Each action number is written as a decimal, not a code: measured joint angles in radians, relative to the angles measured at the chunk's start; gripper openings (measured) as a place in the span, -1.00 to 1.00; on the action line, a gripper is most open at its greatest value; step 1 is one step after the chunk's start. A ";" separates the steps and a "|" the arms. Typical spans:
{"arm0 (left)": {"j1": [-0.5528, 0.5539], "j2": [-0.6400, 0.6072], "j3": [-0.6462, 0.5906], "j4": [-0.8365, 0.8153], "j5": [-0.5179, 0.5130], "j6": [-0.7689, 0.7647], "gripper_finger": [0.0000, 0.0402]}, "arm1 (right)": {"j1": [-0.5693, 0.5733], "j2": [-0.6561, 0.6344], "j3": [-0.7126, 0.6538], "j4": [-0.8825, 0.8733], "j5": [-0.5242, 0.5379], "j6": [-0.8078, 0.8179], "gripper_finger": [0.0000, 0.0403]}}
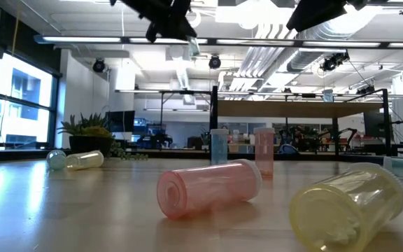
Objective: Pick and place medicine bottles onto shelf by color
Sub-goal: Put the light blue pill bottle on the shelf
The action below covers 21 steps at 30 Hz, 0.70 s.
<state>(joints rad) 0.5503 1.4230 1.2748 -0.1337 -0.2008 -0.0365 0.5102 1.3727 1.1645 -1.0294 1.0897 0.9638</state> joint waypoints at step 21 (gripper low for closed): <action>-0.001 0.388 0.580 -0.350 0.149 0.037 -0.45 | 0.031 -0.058 0.000 -0.021 -0.033 0.005 -0.24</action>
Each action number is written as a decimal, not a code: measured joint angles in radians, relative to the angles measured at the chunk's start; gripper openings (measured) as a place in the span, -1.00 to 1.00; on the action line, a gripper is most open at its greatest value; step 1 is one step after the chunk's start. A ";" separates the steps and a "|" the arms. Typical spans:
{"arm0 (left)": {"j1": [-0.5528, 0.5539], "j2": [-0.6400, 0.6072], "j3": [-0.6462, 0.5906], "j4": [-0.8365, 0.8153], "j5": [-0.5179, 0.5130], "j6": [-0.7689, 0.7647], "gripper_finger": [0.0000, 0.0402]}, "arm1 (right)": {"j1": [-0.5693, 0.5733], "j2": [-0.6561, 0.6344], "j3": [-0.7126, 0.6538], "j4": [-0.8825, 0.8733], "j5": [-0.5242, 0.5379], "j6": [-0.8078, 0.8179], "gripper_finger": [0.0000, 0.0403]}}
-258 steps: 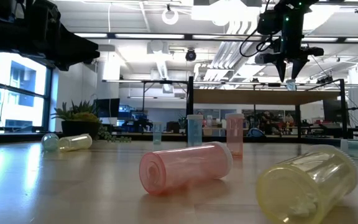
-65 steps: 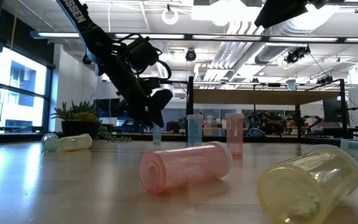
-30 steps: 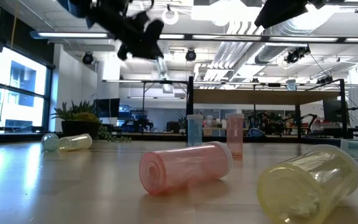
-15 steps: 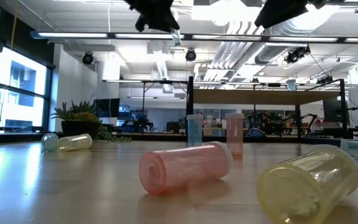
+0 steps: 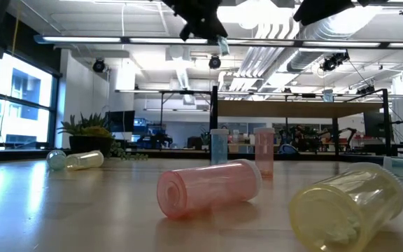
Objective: Pick and place medicine bottles onto shelf by color
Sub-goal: Put the light blue pill bottle on the shelf
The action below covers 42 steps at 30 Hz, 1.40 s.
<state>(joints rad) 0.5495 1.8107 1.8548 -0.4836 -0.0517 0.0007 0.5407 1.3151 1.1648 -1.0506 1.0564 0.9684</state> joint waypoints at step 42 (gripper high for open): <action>0.065 0.270 0.060 -0.090 0.018 0.037 -0.45 | 0.031 0.000 -0.001 -0.014 -0.006 -0.004 -0.24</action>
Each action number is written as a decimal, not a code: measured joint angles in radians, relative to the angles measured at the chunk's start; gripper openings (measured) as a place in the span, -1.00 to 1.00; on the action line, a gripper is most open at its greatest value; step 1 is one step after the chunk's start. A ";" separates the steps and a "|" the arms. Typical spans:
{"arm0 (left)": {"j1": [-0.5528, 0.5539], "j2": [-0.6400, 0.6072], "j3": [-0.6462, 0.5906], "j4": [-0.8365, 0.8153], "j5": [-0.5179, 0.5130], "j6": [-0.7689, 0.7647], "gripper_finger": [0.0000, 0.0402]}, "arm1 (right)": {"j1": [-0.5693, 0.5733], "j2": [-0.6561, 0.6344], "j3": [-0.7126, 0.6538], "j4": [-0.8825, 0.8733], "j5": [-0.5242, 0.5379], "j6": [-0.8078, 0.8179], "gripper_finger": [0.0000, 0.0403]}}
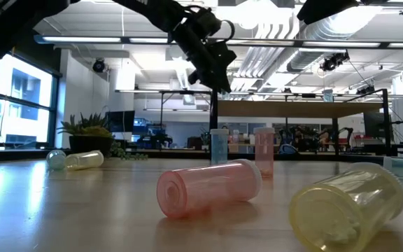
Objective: Pick and place medicine bottles onto shelf by color
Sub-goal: Put the light blue pill bottle on the shelf, then put the pink pill bottle on the shelf
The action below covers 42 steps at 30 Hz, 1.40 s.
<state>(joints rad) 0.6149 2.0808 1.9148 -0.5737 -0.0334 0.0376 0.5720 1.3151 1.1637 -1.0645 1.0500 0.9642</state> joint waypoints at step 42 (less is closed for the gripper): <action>-0.006 -0.007 0.106 -0.112 0.052 -0.026 -0.04 | 0.000 0.000 -0.001 0.000 0.003 -0.004 -0.24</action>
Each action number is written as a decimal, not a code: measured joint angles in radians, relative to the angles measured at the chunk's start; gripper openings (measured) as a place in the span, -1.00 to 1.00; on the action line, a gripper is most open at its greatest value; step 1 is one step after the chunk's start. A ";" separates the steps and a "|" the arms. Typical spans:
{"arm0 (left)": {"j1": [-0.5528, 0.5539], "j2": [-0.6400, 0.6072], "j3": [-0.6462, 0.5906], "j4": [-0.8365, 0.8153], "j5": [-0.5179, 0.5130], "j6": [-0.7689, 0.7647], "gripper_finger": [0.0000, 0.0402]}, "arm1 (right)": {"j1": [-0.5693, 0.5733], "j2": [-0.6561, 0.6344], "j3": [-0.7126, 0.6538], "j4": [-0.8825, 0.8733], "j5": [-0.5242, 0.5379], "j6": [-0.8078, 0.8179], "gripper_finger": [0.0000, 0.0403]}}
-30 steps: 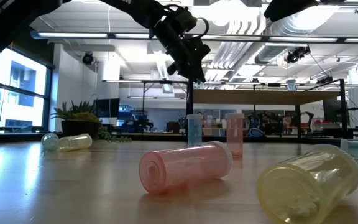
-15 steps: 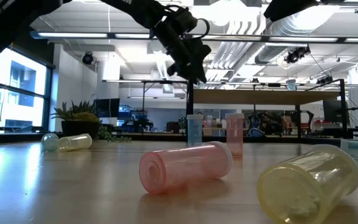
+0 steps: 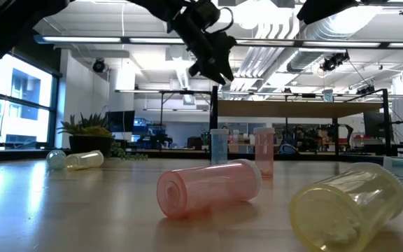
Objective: Pick and place medicine bottles onto shelf by color
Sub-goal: Put the pink pill bottle on the shelf
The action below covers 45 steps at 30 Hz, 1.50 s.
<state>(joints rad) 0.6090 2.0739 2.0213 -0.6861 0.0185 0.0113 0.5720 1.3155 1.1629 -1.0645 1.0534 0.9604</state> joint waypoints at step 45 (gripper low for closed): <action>-0.086 -0.410 -0.463 -0.014 0.076 0.076 -0.04 | 0.013 0.055 0.000 -0.001 -0.093 0.052 -0.24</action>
<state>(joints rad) 0.5232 1.6642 1.5587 -0.7003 0.0941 0.0870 0.5850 1.3702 1.1625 -1.0655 0.9604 1.0126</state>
